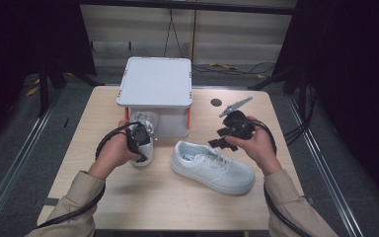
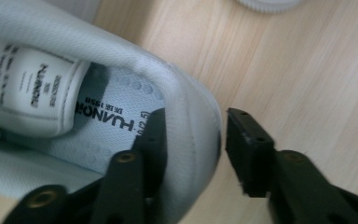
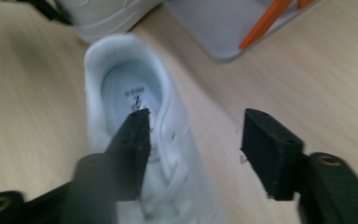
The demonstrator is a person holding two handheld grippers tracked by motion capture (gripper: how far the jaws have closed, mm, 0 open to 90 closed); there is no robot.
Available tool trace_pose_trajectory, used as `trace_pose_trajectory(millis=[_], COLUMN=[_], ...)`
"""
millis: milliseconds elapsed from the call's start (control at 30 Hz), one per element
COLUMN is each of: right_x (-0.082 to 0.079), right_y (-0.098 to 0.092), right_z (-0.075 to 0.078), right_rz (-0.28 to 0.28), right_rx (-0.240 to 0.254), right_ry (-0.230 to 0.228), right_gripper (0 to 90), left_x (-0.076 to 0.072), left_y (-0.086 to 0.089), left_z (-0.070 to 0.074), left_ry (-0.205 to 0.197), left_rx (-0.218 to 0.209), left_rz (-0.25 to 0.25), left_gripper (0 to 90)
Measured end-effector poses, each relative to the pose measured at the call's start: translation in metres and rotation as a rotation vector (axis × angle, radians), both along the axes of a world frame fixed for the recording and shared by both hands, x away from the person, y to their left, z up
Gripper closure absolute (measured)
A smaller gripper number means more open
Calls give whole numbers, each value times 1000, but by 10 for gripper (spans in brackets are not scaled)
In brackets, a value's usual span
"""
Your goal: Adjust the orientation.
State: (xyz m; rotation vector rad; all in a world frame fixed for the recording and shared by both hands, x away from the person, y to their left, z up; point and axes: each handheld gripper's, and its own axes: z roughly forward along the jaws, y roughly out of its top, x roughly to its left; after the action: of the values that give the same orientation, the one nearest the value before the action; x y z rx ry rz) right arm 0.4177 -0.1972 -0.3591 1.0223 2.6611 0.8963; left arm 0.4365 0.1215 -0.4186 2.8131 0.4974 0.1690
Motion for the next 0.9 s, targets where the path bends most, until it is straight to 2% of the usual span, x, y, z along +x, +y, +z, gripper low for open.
trace_pose_trajectory(millis=[67,133,200,267,333,400,467,500,567,667,733,767,800,833,867,900], right_x=[10,22,31,41,51,58,61,68,73,83,90,93,97,100,102,103], right_y=[13,27,36,47,57,66,69,79,84,95,102,104,107,108,108,109], right_z=[7,16,24,33,44,53,56,63,66,63,57,55,52,49,47,45], right_rz=[9,0,-26,-42,-51,-49,-54,-59,-66,-82,-103,-115,-133,-138,-152,-158], right_rx=[-32,-39,-36,-39,-34,-25,-17,0,13,9,8,-3,-8,-4,-3,-8], right_ry=[-11,-31,-50,-74,-104,-115,-120,-124,-117,-115,-108,-109,-104,-104,-105,-100], right_gripper=[523,564,570,628,664,699,716,746,770,821,835,838,837,836,831,830], left_x=[-1,-1,0,-1,0,-1,-2,-3,-6,-14,-18,-22,-25,-27,-29,-34], left_y=[5,8,12,14,14,14,15,17,19,25,28,31,33,34,36,37], left_z=[2,3,8,12,16,20,24,28,29,33,36,38,40,40,41,41], left_ry=[-7,-3,-12,-23,-19,-27,-41,-43,-39,-56,-61,-59,-22,-22,-32,-6], left_rx=[-8,-26,-69,-85,-84,-104,-95,-91,-100,-114,-109,-99,-97,-108,-107,-69], left_rz=[3,40,66,71,71,83,82,77,81,76,65,53,70,63,44,39], left_gripper=[518,497,445,427,429,424,424,413,411,415,466,530,614,663,662,758])
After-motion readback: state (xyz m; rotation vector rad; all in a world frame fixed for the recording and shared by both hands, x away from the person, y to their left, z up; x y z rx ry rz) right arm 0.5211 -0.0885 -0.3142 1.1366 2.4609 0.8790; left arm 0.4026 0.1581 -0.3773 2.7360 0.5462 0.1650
